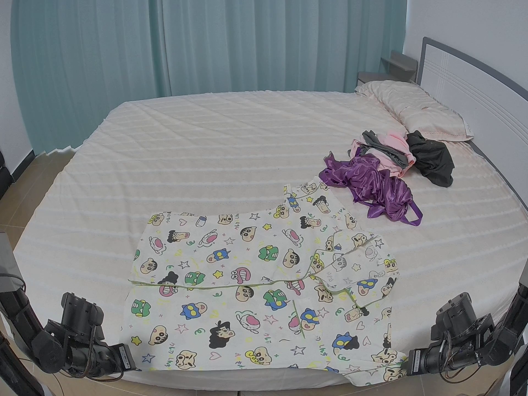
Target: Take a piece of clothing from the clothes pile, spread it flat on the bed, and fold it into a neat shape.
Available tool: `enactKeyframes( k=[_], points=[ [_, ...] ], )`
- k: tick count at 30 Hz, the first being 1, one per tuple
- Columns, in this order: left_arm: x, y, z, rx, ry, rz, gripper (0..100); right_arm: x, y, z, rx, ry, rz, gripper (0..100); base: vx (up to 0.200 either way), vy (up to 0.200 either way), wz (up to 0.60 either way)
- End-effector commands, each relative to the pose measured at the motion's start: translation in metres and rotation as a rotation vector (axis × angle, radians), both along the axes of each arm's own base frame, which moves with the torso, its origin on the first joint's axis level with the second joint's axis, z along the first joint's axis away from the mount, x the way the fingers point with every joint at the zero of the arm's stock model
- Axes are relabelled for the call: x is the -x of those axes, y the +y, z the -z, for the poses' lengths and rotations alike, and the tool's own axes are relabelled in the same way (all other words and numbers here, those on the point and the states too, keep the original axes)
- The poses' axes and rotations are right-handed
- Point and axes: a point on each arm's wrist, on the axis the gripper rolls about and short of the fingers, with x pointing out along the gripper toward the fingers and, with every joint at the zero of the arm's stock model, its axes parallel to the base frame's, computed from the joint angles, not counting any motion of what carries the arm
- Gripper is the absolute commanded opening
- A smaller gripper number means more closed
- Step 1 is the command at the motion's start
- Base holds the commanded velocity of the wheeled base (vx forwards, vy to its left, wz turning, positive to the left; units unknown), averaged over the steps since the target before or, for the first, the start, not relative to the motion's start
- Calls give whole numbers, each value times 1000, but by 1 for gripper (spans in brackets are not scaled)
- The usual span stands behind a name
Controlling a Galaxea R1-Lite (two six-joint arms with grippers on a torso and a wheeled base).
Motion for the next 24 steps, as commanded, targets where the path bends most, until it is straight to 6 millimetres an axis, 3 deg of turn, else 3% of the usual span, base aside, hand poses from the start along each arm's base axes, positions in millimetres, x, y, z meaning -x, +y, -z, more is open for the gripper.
enactKeyframes(
  k=[1, 17, 22, 24],
  points=[
    [11, 1, -1, -21, 43, 45, 0, 10, -3, -8, -1, -10, -24, 0, 0, 0, 0],
    [21, 1, 0, -60, 125, 134, 0, 16, -4, -8, 24, 25, -59, 0, 0, 0, 0],
    [8, 0, -8, -52, 37, 116, 0, 9, -2, -19, -27, -89, -53, 0, 0, 0, 0],
    [-3, -1, -20, -31, -54, 83, 0, 4, -1, -22, -44, -134, -47, 0, 0, 0, 0]
  ],
)
